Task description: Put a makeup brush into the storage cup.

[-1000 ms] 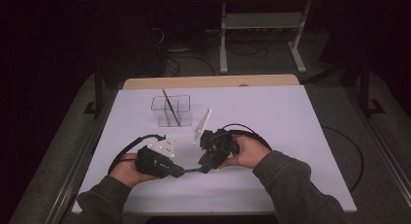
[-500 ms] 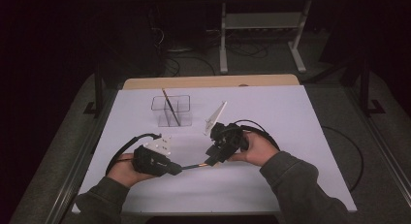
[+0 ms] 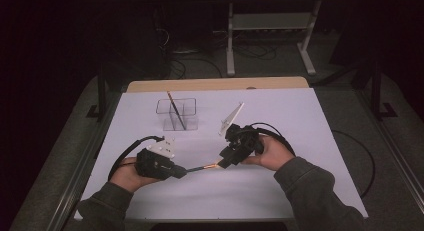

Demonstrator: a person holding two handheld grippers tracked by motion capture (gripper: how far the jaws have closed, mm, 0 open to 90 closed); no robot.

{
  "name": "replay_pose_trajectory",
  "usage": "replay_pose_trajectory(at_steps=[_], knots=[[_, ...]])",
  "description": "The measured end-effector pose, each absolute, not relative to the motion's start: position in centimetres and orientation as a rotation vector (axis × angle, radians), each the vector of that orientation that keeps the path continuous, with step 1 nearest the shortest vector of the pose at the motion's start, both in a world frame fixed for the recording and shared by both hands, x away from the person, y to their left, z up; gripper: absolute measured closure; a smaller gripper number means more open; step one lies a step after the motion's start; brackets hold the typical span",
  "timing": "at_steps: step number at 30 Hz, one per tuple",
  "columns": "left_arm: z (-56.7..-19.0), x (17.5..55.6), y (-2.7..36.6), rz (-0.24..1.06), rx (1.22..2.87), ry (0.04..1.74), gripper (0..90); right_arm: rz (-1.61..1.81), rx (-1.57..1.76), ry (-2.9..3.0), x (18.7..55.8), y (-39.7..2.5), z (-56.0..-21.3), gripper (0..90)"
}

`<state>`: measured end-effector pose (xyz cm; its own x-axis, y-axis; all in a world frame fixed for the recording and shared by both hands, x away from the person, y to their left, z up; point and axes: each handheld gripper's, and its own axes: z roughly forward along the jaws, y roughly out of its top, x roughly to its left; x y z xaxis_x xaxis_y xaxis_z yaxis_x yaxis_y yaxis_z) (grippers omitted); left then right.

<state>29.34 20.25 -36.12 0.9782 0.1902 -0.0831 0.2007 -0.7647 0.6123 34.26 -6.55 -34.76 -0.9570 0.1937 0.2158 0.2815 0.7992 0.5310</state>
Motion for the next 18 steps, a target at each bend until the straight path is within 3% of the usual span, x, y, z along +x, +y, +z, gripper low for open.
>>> replay_pose_trajectory(at_steps=[18], knots=[[-35.99, 29.86, 20.89, 0.021, 2.427, 0.35, 84.2, -0.869, -0.432, -2.817, 34.49, -7.27, -35.36, 56.3]])
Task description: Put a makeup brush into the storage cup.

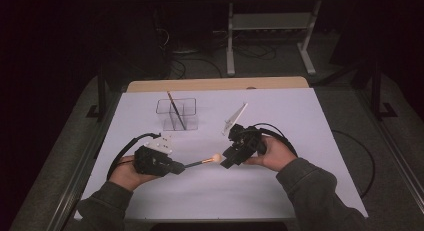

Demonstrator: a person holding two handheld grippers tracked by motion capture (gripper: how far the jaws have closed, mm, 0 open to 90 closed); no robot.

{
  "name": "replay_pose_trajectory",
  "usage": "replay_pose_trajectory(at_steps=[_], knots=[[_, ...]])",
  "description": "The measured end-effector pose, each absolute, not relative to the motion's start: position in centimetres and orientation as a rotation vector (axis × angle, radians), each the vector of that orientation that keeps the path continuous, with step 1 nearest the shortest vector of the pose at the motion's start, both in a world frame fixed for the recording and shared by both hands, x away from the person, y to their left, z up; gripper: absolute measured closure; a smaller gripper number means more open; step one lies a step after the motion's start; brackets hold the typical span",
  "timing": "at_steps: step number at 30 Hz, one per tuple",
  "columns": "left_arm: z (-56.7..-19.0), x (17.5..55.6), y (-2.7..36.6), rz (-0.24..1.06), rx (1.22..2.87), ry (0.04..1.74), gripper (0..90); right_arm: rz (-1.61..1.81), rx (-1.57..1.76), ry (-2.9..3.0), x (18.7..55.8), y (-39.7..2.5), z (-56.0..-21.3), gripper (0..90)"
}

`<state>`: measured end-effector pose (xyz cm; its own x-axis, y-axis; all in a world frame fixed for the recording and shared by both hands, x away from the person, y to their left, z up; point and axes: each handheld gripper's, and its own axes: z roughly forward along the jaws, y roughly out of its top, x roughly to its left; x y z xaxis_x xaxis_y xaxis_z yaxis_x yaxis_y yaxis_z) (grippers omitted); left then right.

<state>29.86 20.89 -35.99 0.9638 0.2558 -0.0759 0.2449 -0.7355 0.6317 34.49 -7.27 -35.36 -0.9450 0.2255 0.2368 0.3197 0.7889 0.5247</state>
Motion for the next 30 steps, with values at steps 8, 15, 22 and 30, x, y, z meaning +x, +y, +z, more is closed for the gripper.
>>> replay_pose_trajectory(at_steps=[8, 15, 22, 30], knots=[[-35.7, 30.4, 21.3, 0.055, 2.381, 0.438, 84.1, -0.88, -0.457, -2.784, 34.6, -7.0, -35.6, 57.7], [-35.6, 30.8, 21.0, 0.075, 2.356, 0.491, 84.0, -0.927, -0.497, -2.748, 34.9, -6.4, -35.7, 61.2], [-35.4, 31.2, 20.4, 0.1, 2.317, 0.532, 84.0, -0.966, -0.544, -2.725, 35.5, -5.8, -35.7, 60.0], [-35.3, 31.3, 19.3, 0.107, 2.306, 0.538, 83.9, -1.061, -0.611, -2.69, 36.2, -5.6, -35.2, 62.0]])
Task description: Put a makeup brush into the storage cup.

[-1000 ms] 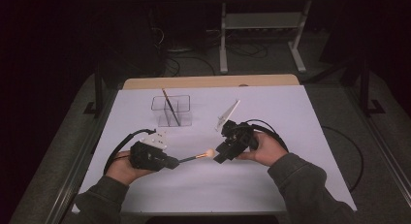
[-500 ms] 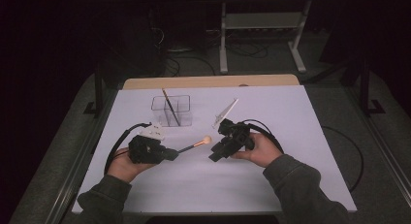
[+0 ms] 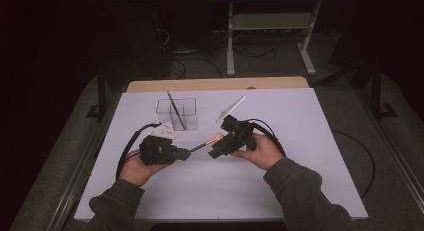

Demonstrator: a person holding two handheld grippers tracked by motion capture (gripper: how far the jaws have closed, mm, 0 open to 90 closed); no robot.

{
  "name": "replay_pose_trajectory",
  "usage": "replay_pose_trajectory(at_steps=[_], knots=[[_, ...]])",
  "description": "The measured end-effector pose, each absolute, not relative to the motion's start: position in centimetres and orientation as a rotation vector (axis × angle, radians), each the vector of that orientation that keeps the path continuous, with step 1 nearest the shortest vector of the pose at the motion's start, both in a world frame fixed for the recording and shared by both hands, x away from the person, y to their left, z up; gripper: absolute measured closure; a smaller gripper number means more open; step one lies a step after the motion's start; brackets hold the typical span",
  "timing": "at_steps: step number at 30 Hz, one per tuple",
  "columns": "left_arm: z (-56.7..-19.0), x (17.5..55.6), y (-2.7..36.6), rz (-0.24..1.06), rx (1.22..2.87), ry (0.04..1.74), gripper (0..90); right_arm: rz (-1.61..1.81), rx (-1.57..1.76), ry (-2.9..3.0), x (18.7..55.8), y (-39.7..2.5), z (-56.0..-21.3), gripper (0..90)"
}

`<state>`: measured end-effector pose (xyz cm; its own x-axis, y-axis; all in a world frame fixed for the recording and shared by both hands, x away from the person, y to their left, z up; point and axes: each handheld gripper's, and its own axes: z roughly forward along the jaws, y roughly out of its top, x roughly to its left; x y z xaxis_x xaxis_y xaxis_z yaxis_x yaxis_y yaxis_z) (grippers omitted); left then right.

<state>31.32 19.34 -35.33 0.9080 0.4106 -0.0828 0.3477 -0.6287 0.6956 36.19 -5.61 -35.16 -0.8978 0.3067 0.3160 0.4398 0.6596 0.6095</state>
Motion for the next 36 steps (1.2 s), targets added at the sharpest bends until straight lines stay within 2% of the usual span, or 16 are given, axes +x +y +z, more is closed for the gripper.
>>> replay_pose_trajectory(at_steps=[5, 12, 36], knots=[[-35.9, 31.5, 18.8, 0.076, 2.325, 0.542, 83.4, -1.117, -0.643, -2.658, 36.3, -5.8, -34.7, 70.3], [-36.7, 31.5, 17.7, 0.047, 2.359, 0.538, 83.5, -1.162, -0.61, -2.657, 36.1, -5.4, -33.8, 76.5], [-37.6, 31.4, 16.9, 0.023, 2.376, 0.519, 82.4, -1.216, -0.529, -2.625, 35.5, -3.7, -33.5, 82.5]])
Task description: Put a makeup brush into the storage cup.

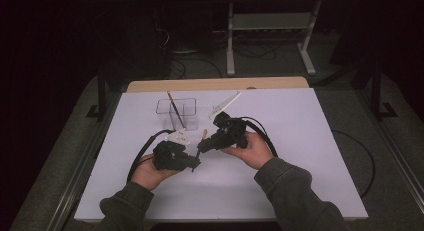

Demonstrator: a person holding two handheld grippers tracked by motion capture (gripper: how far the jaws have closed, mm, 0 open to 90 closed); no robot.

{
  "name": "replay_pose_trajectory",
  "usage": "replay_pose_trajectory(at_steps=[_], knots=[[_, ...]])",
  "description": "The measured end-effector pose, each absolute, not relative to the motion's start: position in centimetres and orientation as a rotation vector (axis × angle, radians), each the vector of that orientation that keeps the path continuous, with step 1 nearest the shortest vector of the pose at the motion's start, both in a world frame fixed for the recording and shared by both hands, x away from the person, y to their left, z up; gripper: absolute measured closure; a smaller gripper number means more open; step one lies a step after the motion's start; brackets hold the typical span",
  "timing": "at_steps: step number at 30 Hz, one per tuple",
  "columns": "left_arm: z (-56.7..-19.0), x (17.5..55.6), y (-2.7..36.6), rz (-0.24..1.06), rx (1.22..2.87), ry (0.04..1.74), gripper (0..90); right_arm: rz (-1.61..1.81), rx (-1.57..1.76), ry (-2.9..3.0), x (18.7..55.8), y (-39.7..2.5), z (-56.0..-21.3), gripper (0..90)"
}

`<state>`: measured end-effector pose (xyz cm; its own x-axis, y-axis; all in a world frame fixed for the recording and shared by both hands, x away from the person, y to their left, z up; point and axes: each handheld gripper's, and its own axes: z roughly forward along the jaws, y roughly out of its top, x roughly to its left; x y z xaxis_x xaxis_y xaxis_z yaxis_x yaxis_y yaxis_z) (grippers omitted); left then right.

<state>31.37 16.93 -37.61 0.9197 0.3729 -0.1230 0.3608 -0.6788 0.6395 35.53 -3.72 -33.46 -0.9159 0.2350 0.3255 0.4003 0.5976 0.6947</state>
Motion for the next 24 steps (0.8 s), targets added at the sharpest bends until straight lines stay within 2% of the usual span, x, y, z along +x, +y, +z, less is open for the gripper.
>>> replay_pose_trajectory(at_steps=[9, 24], knots=[[-37.4, 31.2, 17.6, 0.033, 2.356, 0.529, 69.2, -1.148, -0.505, -2.681, 35.5, -3.4, -32.8, 82.8], [-38.1, 30.4, 20.5, 0.051, 2.289, 0.586, 64.2, -1.053, -0.491, -2.784, 36.6, -3.3, -32.0, 82.8]])
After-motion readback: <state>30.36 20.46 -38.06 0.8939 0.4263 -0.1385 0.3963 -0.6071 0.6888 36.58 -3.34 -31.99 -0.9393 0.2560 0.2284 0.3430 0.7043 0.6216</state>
